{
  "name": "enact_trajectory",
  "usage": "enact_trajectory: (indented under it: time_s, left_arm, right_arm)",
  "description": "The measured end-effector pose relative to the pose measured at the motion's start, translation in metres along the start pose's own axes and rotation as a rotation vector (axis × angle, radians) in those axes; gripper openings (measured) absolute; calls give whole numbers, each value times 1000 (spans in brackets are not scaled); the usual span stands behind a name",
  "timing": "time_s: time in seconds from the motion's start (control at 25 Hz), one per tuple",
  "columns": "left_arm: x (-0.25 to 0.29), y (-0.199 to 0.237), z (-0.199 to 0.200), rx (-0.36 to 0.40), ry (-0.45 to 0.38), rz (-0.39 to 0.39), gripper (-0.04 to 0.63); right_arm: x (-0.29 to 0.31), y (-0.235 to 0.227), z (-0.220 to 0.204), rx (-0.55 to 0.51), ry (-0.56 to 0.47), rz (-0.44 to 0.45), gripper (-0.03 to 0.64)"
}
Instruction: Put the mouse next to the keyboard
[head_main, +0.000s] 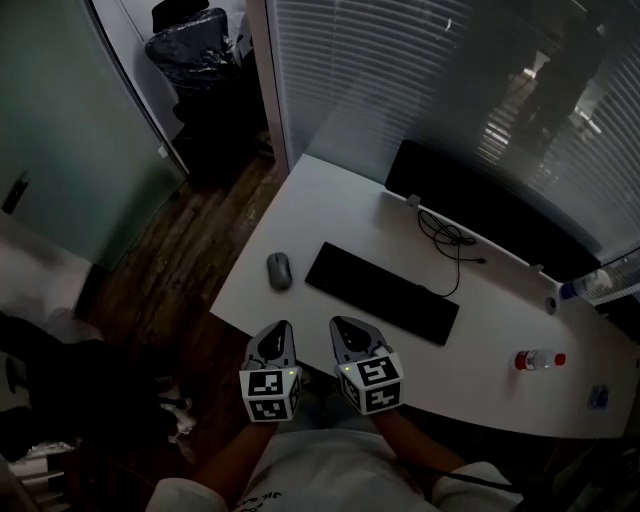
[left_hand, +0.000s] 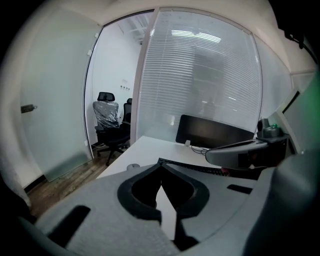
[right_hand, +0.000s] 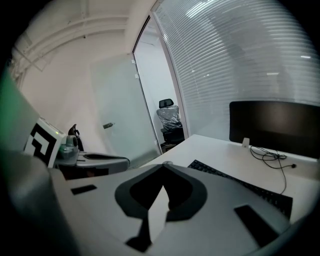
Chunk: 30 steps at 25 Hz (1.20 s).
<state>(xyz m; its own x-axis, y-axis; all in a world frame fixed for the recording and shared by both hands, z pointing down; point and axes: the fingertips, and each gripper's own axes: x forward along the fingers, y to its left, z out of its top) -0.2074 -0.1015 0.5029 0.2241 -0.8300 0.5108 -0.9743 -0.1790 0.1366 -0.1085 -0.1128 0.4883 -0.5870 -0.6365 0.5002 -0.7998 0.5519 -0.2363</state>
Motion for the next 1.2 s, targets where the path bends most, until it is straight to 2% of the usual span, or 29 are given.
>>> enact_trajectory:
  time_s: [0.24,0.56,0.72,0.88,1.04,1.2]
  left_arm:
    - [27,14,-13,11,38,1,5]
    - [71,36,-25,-42,65,11,10]
    - [106,55,-34,-83,87,34,94]
    - [143,78,-52,-129,141,90,214]
    - [169,97,-58,-176,181,162,242]
    - [194,105,-67,-187,234,182,292]
  right_arm:
    - [27,-4,-7,-1,16,18,3]
    - [55,-12,-19,13,49,18,3]
    - [63,-20,-25,26,61,11,3]
    - [68,-18,-28,23,73,16,3]
    - [71,-9,-33,31,90,42,3]
    - [77,-7,-37,41,104,53,3]
